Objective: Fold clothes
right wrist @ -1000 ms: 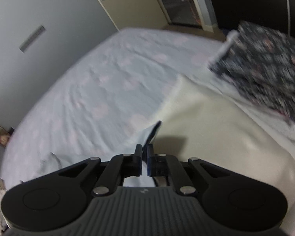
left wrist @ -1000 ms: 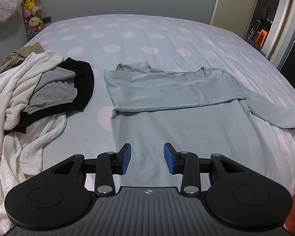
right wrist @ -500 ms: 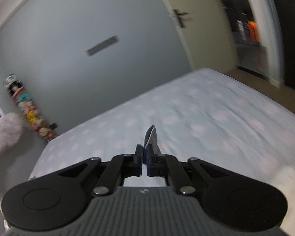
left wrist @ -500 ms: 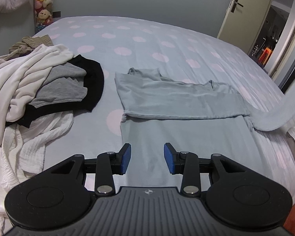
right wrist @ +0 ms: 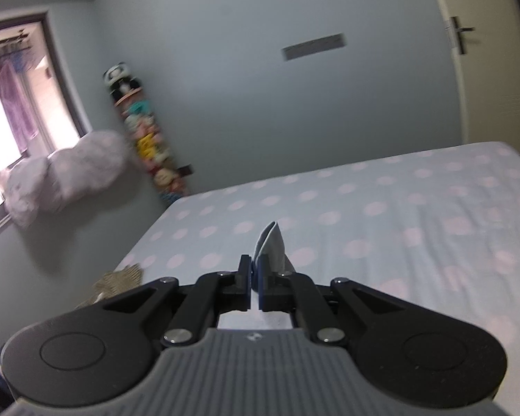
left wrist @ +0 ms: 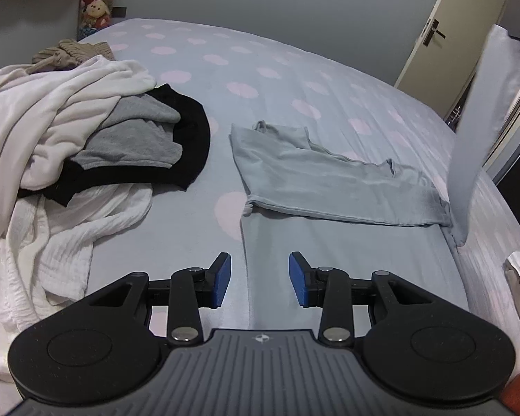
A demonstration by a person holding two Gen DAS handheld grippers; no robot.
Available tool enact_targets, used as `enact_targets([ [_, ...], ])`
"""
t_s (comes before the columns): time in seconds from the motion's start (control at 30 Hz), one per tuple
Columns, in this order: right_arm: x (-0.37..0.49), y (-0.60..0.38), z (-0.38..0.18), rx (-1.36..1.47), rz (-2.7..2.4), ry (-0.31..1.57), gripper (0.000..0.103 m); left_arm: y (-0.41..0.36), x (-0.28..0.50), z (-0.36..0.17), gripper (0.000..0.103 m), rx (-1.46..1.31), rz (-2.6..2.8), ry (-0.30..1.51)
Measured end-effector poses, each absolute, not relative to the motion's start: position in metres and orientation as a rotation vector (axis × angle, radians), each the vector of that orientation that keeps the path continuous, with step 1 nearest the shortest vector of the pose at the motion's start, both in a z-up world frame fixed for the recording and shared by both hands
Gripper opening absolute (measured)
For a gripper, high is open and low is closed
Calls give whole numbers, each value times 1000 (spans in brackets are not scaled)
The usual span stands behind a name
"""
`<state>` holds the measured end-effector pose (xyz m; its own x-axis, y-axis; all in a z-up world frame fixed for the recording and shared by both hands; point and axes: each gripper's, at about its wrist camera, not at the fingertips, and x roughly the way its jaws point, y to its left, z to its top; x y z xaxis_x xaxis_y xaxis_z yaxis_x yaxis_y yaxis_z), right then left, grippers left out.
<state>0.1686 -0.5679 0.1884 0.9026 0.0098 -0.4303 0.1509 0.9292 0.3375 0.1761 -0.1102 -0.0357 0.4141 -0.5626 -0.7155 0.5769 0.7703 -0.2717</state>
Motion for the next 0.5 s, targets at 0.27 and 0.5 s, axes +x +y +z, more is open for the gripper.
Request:
enact_targets([
  [0.27,217,-509,159,357,54,524,4,-97,187,-47,35,-30,-710,891],
  [0.5,241,-464,122,315,149,622,4,-92,198,-55,35,-61,-697,900],
])
